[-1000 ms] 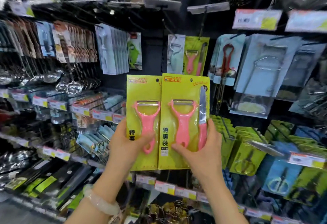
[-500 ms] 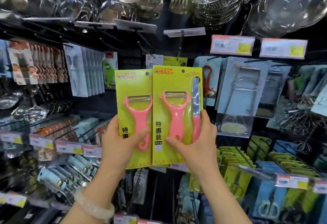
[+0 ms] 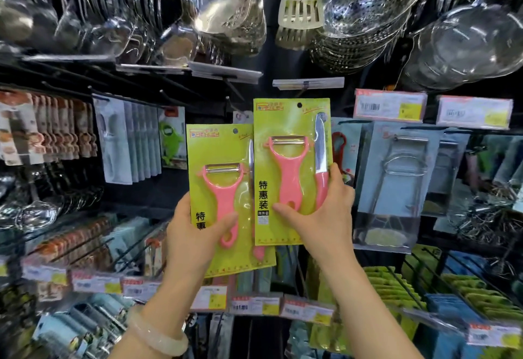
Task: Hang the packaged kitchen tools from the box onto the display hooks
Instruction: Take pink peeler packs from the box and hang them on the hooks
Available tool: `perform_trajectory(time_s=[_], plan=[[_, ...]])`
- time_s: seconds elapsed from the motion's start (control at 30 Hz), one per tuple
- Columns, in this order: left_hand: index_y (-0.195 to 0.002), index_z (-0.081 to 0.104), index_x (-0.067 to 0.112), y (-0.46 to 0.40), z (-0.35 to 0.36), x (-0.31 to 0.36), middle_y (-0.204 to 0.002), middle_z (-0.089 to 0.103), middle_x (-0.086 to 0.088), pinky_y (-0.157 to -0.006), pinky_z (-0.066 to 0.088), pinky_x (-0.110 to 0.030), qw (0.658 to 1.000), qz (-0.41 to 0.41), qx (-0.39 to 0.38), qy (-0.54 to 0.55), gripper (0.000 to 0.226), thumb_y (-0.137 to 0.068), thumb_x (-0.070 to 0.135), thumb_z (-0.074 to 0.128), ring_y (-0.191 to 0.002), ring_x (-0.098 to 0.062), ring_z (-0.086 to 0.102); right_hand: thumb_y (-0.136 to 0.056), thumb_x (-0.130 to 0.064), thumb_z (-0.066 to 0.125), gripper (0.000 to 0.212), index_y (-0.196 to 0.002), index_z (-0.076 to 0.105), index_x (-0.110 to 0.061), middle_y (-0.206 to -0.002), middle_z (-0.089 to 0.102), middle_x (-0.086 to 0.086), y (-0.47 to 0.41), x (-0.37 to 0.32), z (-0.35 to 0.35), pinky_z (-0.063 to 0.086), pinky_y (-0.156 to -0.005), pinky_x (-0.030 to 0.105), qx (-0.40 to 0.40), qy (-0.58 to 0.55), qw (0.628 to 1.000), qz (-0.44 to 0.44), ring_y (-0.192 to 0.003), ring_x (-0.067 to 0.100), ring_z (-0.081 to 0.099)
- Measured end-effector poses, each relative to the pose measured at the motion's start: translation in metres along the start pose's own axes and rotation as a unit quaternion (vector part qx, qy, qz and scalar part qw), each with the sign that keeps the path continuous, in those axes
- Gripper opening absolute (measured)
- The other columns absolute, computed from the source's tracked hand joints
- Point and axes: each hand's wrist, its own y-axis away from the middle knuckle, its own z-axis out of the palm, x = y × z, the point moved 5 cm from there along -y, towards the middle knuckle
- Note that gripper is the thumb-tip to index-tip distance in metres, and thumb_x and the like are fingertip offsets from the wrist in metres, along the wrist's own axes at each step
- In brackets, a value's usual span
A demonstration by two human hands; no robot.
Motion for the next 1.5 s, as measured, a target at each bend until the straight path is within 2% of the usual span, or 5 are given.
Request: perform_trajectory(time_s=[0.57, 0.97, 1.1, 1.27, 1.5], plan=[[-0.124, 0.054, 0.022, -0.030, -0.012, -0.027, -0.105, 0.066, 0.007, -0.078, 0.052, -0.036, 1.000, -0.010, 0.017, -0.003, 0.058, -0.073, 0.011, 0.079, -0.096, -0.014, 0.063, -0.061, -0.047, 0.083, 0.121, -0.150, 0.002, -0.031, -0.133, 0.023, -0.002, -0.019, 0.026, 0.033, 0.032, -0.087, 0.024, 0.033, 0.008, 0.999, 0.029, -0.101, 0.008, 0.032], [-0.124, 0.054, 0.025, -0.037, -0.011, -0.035, -0.110, 0.067, 0.004, -0.091, 0.051, -0.051, 1.000, -0.007, 0.011, -0.005, 0.060, -0.071, 0.015, 0.081, -0.103, -0.020, 0.063, -0.069, -0.055, 0.074, 0.113, -0.151, 0.004, -0.021, -0.146, 0.014, 0.014, -0.046, 0.048, 0.047, 0.022, -0.111, 0.041, 0.019, 0.075, 0.996, 0.044, -0.135, 0.029, 0.019], [-0.119, 0.053, 0.030, -0.038, -0.008, -0.037, -0.107, 0.068, 0.005, -0.088, 0.053, -0.049, 1.000, -0.005, 0.002, 0.000, 0.058, -0.071, 0.012, 0.081, -0.099, -0.018, 0.065, -0.081, -0.044, 0.067, 0.078, -0.144, 0.030, -0.017, -0.140, 0.029, 0.004, -0.025, 0.034, 0.062, 0.033, -0.102, 0.027, -0.026, -0.005, 1.000, 0.005, -0.128, 0.017, 0.038], [-0.130, 0.051, 0.024, -0.033, 0.004, -0.031, -0.115, 0.065, 0.004, -0.093, 0.050, -0.045, 0.999, 0.031, -0.022, -0.026, 0.065, -0.072, 0.021, 0.080, -0.108, -0.018, 0.061, -0.080, -0.042, 0.068, 0.084, -0.147, 0.018, -0.033, -0.149, 0.027, -0.014, 0.007, 0.013, 0.086, 0.034, -0.110, 0.031, -0.117, -0.085, 0.989, -0.009, -0.132, 0.006, 0.035], [-0.133, 0.049, 0.025, -0.020, 0.026, -0.011, -0.116, 0.067, 0.003, -0.090, 0.053, -0.033, 0.991, 0.093, -0.089, -0.023, 0.059, -0.080, 0.020, 0.073, -0.107, -0.017, 0.063, -0.082, -0.030, 0.070, 0.081, -0.145, 0.020, -0.037, -0.150, 0.026, -0.020, 0.014, 0.012, 0.060, 0.025, -0.115, 0.029, -0.013, -0.108, 0.994, -0.030, -0.135, -0.003, 0.025]])
